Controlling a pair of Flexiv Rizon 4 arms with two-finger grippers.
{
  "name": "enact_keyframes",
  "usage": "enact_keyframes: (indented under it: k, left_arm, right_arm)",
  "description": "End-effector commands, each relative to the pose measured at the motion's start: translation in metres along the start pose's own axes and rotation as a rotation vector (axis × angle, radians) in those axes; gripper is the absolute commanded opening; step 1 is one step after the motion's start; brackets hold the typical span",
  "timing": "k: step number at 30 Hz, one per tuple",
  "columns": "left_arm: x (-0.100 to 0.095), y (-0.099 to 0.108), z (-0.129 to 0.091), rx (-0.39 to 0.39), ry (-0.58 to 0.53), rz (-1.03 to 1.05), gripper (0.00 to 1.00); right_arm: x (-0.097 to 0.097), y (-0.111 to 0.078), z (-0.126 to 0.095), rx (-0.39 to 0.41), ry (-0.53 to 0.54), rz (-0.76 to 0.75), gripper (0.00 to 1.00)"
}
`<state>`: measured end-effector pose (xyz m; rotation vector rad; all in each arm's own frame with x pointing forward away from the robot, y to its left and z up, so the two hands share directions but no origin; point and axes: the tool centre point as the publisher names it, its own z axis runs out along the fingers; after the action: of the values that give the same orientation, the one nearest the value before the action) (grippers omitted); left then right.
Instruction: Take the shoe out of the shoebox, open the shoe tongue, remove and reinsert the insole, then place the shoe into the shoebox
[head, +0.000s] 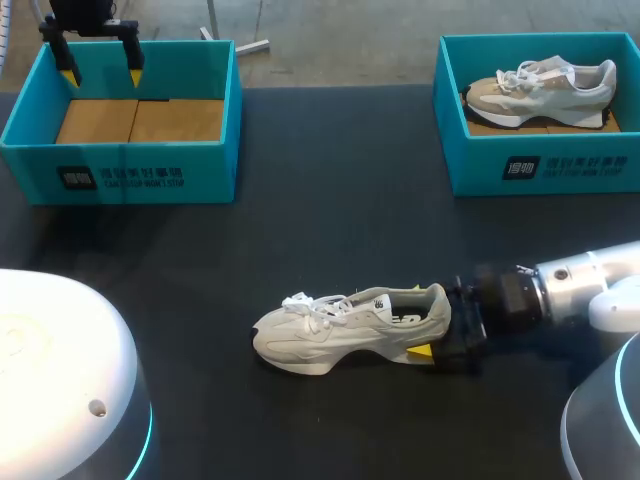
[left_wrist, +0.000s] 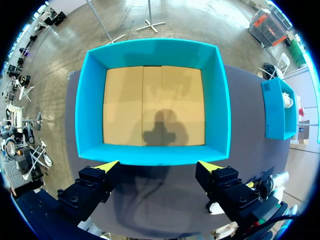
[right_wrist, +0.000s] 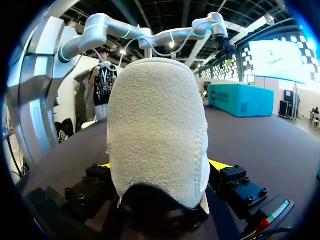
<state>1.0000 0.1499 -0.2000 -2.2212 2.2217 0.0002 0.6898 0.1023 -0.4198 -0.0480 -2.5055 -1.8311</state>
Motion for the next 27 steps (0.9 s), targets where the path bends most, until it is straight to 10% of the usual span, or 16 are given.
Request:
enact_keyframes:
  k: [1,3,7,27]
  left_arm:
    - [0.0000,0.0000,0.0000,0.000,0.000,0.000,1.00]
    - [0.0000,0.0000,0.0000,0.000,0.000,0.000,1.00]
    - [0.0000,0.0000,0.0000,0.000,0.000,0.000,1.00]
    - [0.0000,0.0000,0.0000,0.000,0.000,0.000,1.00]
  right_arm:
    - [-0.0024,-0.0009,0.0046,0.001,0.001,-0.002,0.97]
    - [-0.0028,-0.0014,0.0042,-0.001,-0.001,-0.002,0.46]
    - [-0.0025,-0.0010,0.0051,-0.005,-0.005,-0.008,0.00]
    - [-0.0013,-0.0001,0.0072,-0.019,-0.005,-0.017,0.00]
